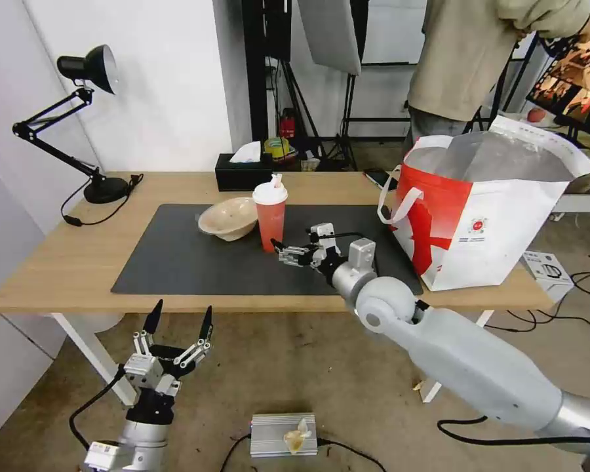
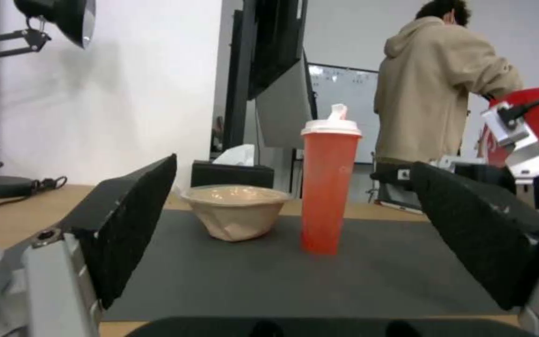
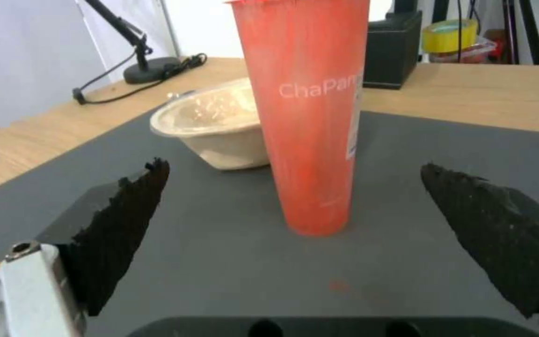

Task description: Pick up the trash from the table and place it into the takeout bag.

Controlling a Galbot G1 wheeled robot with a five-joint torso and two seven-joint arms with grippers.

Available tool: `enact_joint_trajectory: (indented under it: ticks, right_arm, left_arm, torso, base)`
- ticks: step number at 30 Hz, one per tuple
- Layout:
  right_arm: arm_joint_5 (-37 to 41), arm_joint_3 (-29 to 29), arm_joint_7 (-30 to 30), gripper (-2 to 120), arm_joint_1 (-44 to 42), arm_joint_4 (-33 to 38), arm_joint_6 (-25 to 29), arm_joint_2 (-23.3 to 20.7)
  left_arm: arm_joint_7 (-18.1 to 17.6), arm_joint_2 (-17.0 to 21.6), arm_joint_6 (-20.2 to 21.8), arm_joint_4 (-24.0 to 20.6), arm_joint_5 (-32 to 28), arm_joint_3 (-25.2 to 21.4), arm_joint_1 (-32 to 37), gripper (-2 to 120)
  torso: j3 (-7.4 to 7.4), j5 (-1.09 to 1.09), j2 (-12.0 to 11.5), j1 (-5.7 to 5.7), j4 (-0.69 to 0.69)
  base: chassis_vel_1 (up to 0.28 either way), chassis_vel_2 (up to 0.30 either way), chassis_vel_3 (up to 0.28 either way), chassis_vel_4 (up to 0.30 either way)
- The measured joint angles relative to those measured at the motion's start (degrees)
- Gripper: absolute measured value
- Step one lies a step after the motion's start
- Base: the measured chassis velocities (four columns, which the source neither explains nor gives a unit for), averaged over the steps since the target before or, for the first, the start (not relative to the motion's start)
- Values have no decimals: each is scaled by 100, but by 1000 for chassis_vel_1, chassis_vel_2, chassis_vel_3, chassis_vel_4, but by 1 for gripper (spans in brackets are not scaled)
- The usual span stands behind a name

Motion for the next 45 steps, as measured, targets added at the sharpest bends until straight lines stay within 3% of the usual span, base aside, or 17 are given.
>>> enact_joint_trajectory:
  ticks: [21, 45]
  right_arm:
    - [-660, -244, -347, 100, 231, -981, 241, 483]
    - [-781, -444, -470, 100, 553, -1665, 404, 853]
  left_arm:
    - [121, 69, 12, 176, -74, -1, -87, 100]
    - [137, 93, -5, 262, -112, 44, -186, 100]
  torso:
    - [0, 0, 0, 0, 0]
    - [0, 0, 0, 0, 0]
  base:
    - [0, 0, 0, 0]
    - [0, 0, 0, 0]
